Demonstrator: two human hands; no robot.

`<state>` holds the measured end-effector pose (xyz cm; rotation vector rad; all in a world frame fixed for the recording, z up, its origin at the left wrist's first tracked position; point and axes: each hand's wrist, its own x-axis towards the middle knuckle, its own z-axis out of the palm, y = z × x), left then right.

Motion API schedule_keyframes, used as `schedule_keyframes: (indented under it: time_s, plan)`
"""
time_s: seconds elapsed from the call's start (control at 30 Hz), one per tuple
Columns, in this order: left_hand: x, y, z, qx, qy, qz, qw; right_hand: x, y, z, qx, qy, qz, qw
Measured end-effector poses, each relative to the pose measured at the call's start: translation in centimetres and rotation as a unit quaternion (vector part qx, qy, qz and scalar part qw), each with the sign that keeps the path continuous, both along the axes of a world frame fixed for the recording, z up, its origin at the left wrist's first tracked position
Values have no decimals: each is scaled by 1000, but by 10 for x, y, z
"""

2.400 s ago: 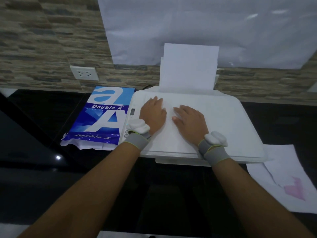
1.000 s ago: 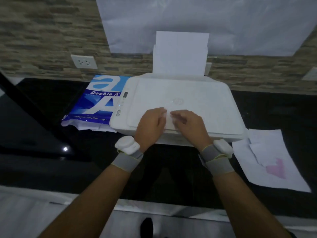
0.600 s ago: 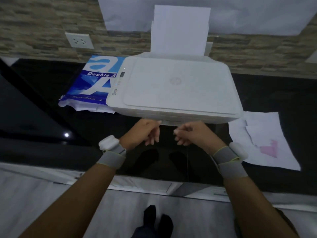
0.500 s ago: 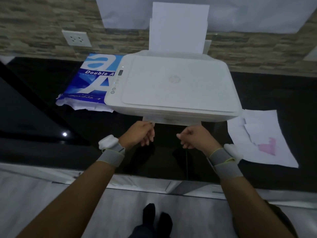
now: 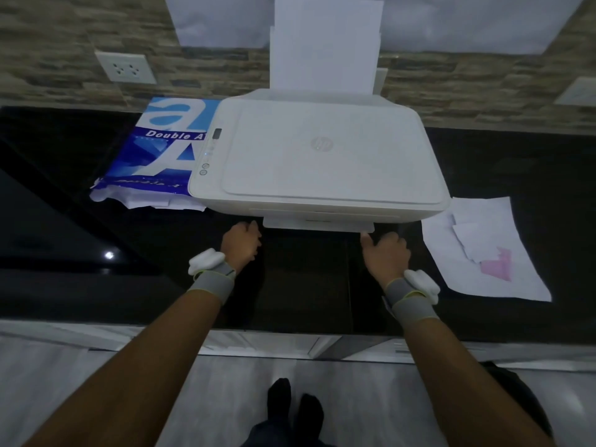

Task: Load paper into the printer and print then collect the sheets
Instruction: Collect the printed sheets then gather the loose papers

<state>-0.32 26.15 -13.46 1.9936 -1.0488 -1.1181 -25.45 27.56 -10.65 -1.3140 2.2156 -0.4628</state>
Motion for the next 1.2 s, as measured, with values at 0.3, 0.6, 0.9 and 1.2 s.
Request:
schedule_keyframes:
  time_s: [0.3, 0.6, 0.9, 1.2]
  plan:
    - [0, -8, -1, -7, 6, 1, 1000, -16, -7, -5, -30, -169, 0, 985]
    - [-3, -6, 1, -11, -33, -38, 999, -11, -6, -11, -38, -200, -19, 979]
    - [-7, -2, 3, -19, -40, -54, 998, 0, -4, -16, -54, -224, -76, 970]
    - [-8, 4, -6, -25, -66, -81, 994, 3, 5, -17, -60, -245, -74, 965]
